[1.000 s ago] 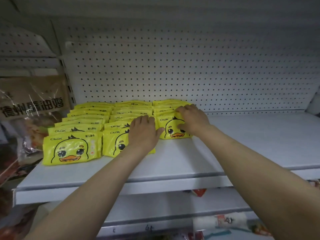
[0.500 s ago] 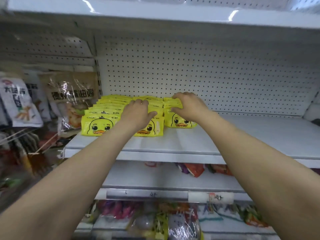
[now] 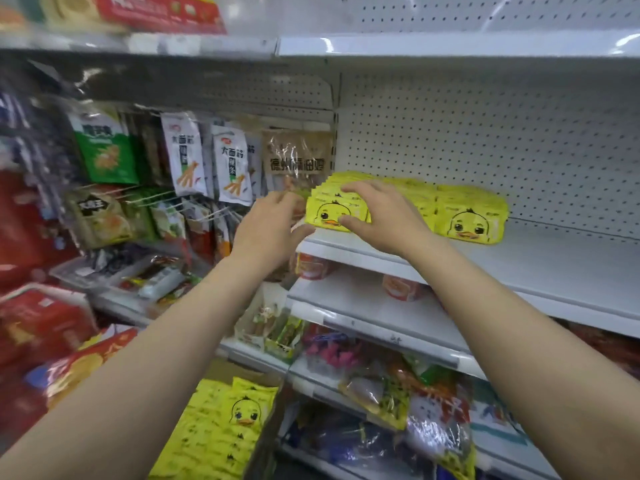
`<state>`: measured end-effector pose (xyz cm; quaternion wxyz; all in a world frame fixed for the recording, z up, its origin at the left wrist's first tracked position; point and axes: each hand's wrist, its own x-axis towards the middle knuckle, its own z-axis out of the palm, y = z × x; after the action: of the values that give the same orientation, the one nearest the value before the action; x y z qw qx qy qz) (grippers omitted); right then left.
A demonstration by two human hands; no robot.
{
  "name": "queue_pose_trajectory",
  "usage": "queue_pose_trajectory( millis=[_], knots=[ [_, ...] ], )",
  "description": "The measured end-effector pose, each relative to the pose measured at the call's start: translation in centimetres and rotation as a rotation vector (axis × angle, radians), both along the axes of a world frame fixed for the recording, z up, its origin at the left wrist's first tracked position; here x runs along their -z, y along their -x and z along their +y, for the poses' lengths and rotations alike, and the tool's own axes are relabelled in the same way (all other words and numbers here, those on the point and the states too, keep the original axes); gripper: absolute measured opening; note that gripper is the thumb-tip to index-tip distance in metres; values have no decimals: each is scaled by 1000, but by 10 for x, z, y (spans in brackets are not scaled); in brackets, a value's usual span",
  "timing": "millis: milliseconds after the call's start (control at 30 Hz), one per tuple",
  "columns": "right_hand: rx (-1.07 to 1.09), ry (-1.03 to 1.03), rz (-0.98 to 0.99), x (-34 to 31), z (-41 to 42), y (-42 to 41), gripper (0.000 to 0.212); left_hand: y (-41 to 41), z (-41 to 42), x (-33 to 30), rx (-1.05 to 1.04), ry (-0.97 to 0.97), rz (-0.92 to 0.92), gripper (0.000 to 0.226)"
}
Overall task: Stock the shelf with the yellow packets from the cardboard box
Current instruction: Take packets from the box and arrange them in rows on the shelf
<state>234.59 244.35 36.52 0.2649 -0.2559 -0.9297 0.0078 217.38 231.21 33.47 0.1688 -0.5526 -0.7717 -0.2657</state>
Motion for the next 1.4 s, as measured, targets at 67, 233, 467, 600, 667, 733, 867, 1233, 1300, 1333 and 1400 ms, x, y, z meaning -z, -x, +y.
queue_pose_trajectory(
  millis=[67,233,467,600,667,733,867,1233,1300,1333,1400],
  knots=[
    [-45,-9,8,5,-22,22,54,15,-30,0,-49,-9,32,50],
    [-136,-18,4,22,-69,91,54,68,-84,8,-141,8,108,56],
    [-116,-34,-65,44,-101,208,56,181,-119,26,-186,28,156,58],
    [-106,34,-99,63,-111,280,57,259,-120,45,-168,98,179,57],
    [-67,53,-141,76,-112,308,59,289,-117,57,-133,126,170,57],
    [-33,104,-179,91,-111,329,58,312,-114,73,-91,151,147,56],
    [27,165,-250,133,-102,354,57,343,-100,117,-33,230,64,59],
    [116,531,-536,307,-96,346,56,342,-73,287,64,576,-203,65],
    [132,610,-604,342,-97,335,55,335,-72,321,86,636,-279,61],
    [141,638,-632,360,-97,329,54,331,-72,337,92,669,-306,60],
    [156,680,-684,395,-97,315,55,324,-73,369,92,750,-334,61]
  ],
)
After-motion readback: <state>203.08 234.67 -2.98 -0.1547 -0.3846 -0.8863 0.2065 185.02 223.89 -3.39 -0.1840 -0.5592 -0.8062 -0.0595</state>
